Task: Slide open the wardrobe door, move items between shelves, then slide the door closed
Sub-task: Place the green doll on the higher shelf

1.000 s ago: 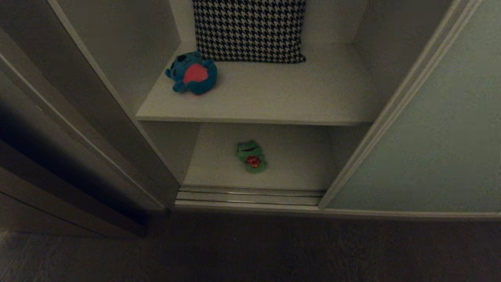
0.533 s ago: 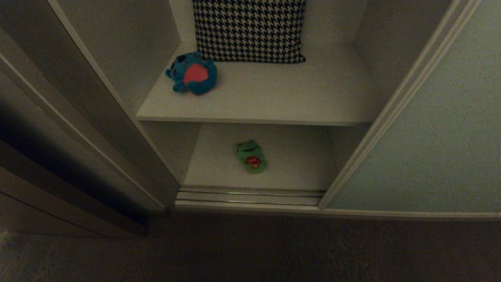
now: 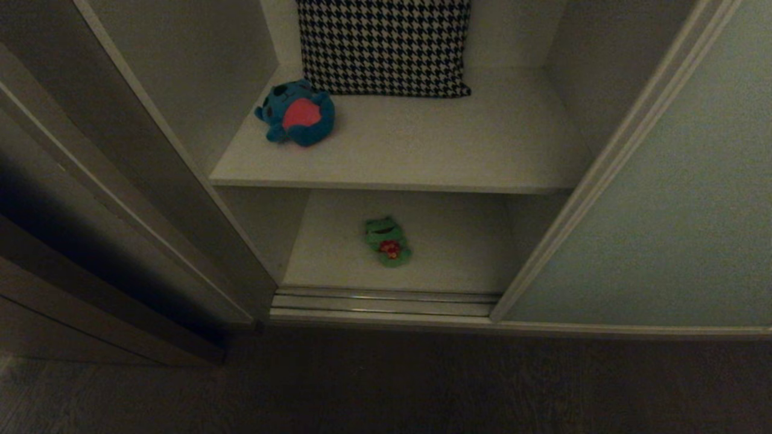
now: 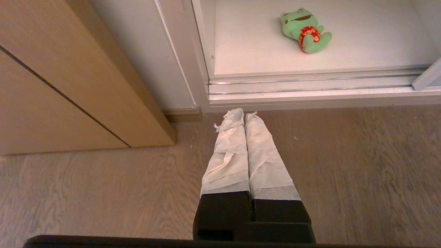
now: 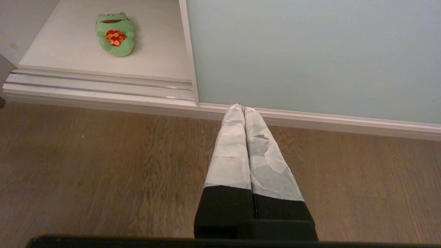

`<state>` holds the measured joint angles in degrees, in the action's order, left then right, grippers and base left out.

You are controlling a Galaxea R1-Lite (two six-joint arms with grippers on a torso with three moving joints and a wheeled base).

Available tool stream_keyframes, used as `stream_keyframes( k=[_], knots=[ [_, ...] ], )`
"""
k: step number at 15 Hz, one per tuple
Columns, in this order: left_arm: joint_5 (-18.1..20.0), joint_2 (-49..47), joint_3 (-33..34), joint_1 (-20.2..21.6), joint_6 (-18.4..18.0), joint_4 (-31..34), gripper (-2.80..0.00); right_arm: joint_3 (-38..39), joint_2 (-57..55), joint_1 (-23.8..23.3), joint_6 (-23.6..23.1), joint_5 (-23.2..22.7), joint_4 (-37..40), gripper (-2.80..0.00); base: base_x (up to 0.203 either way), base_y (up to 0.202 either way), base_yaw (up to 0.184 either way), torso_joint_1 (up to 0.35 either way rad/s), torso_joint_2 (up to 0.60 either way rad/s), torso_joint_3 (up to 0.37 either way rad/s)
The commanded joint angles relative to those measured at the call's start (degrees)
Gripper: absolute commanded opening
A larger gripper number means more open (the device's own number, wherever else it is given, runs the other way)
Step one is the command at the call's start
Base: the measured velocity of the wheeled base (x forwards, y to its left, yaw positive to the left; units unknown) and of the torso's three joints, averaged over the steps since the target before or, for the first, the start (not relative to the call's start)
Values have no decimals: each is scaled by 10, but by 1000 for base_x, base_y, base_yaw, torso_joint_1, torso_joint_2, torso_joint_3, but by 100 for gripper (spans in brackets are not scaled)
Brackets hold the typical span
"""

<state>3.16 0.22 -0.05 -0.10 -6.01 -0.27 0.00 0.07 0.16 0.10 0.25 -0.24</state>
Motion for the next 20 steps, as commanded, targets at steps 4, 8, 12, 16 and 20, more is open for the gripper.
stream_keyframes(
  k=[4, 8, 12, 16, 20],
  knots=[
    [-1, -2, 0, 0, -1, 0, -280, 0, 0, 0, 0, 0, 0, -280, 0, 0, 0, 3, 0, -51],
    [-1, -2, 0, 0, 1, -1, -280, 0, 1, 0, 0, 0, 0, -280, 0, 0, 0, 5, 2, -178],
    [-2, -2, 0, 0, 3, 0, -280, 0, 1, 0, 0, 0, 0, -280, 0, 0, 0, 3, 0, -197],
    [-2, -2, 0, 0, 4, 0, -280, 0, 0, 0, 0, 0, 0, -280, 0, 0, 0, 3, 1, -197],
    [-2, -2, 0, 0, 4, 0, -280, 0, 0, 0, 0, 0, 0, -280, 0, 0, 0, 2, 2, -196]
  ],
)
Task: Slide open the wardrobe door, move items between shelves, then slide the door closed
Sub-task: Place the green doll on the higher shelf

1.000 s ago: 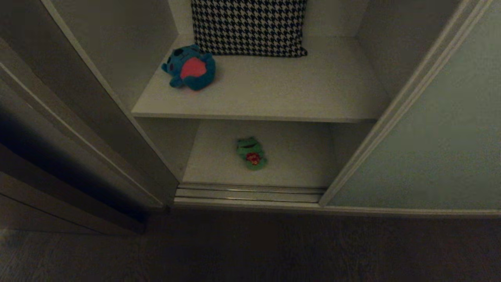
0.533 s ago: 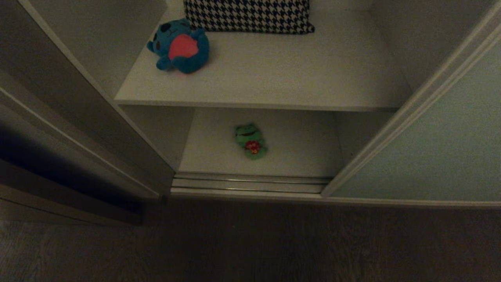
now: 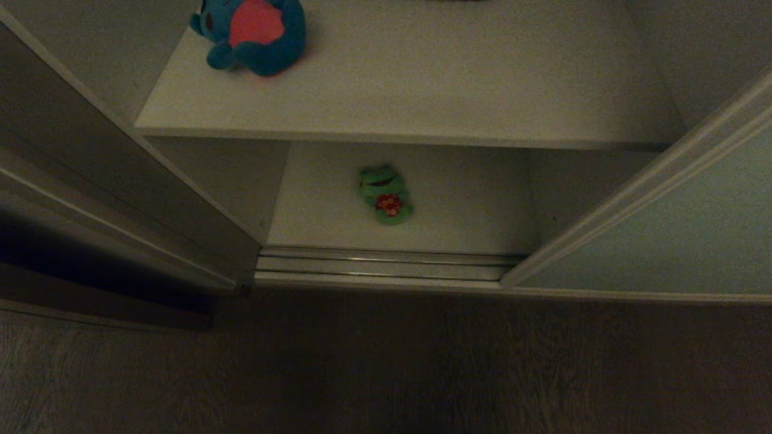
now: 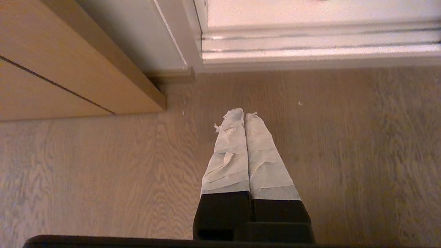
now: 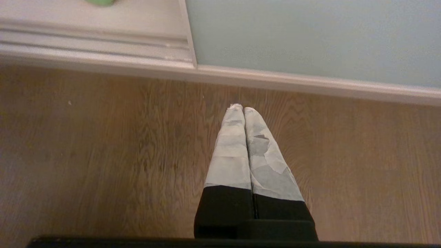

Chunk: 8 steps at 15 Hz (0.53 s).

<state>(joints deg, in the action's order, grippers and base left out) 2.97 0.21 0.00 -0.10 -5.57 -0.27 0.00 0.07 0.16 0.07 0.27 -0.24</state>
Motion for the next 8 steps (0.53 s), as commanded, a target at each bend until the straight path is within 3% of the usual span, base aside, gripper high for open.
stream_keyframes(
  k=[1, 8],
  knots=[
    [0, -2, 0, 0, -1, 0, -280, 0, 1, 0, 0, 0, 0, -280, 0, 0, 0, 2, 2, -192],
    [0, -2, 0, 0, -1, 0, -280, 0, 1, 0, 0, 0, 0, -280, 0, 0, 0, 3, 2, -200]
  ],
)
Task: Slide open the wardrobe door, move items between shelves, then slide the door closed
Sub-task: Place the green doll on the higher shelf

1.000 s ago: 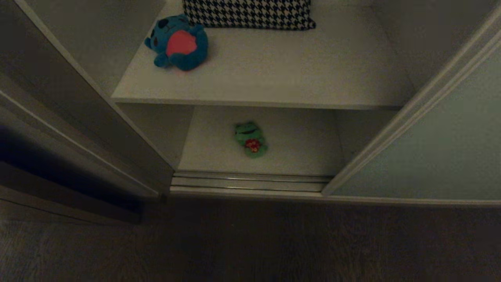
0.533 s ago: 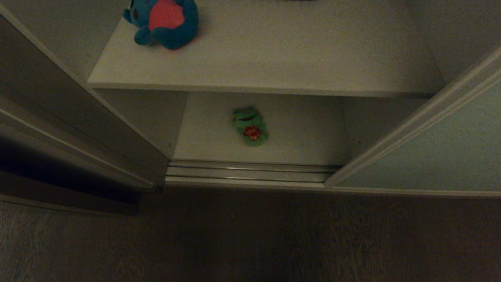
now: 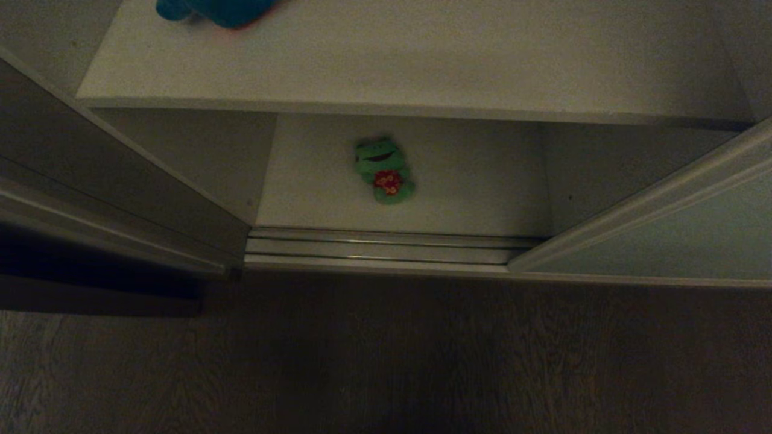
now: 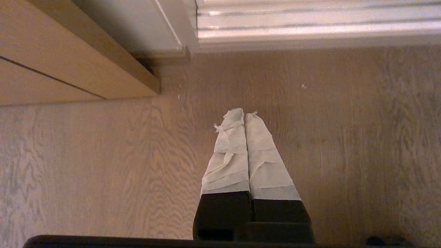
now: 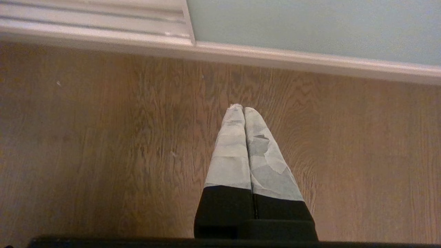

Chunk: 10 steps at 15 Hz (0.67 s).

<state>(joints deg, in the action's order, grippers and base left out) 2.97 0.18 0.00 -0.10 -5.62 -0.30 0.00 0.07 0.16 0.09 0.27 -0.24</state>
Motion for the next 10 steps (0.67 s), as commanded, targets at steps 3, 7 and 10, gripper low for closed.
stream_keyframes(
  k=[3, 7, 10],
  knots=[
    [0, -2, 0, 0, -1, 0, -280, 0, 0, 0, 0, 0, 0, -280, 0, 0, 0, 4, 1, -199],
    [0, -2, 0, 0, 0, 0, -280, 0, 1, 0, 0, 0, 0, -280, 0, 0, 0, 4, 2, -202],
    [0, -2, 0, 0, 2, 0, -280, 0, 1, 0, 0, 0, 0, -280, 0, 0, 0, 7, 0, -143]
  ],
)
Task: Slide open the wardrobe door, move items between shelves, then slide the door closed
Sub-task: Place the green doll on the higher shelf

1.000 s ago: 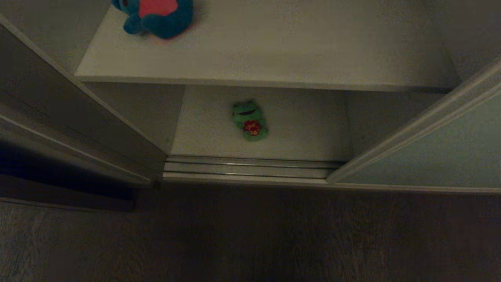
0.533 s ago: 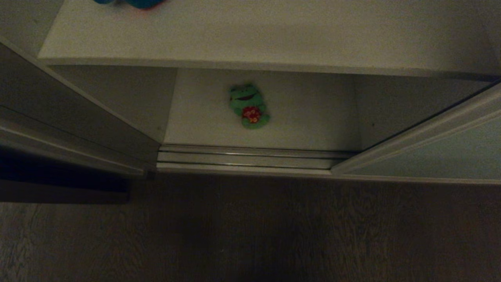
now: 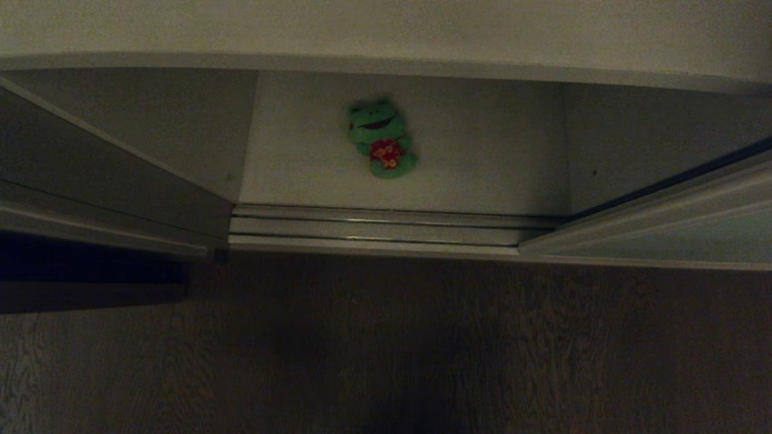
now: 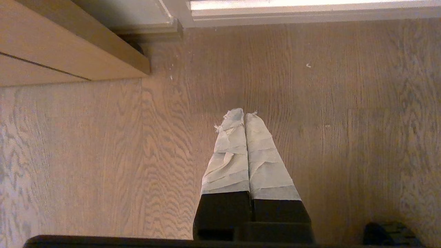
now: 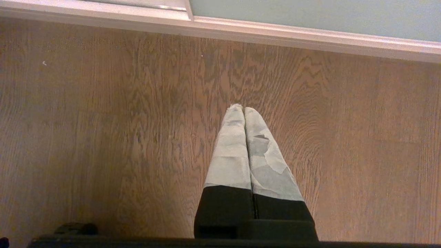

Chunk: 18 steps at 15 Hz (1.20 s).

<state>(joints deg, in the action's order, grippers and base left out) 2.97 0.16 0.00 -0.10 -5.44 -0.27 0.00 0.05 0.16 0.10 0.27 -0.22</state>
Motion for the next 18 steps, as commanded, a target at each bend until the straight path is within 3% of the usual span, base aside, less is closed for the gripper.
stream_keyframes(
  k=[1, 9, 12, 18],
  knots=[
    [0, -2, 0, 0, 0, 0, -280, 0, 1, 0, 0, 0, 0, -280, 0, 0, 0, 4, 2, -45],
    [-4, -2, -11, 0, -13, 21, -280, 0, 1, 0, 0, 0, 0, -280, 0, 0, 0, 0, 0, -3],
    [13, -23, -99, 0, -11, 72, -280, 0, 0, 0, 0, 0, 0, -280, 0, 0, 0, 0, 0, 0],
    [90, -333, -212, -1, 8, 126, -280, 0, 1, 0, 0, 0, -1, -280, 0, 0, 0, 0, 0, 0]
  ],
)
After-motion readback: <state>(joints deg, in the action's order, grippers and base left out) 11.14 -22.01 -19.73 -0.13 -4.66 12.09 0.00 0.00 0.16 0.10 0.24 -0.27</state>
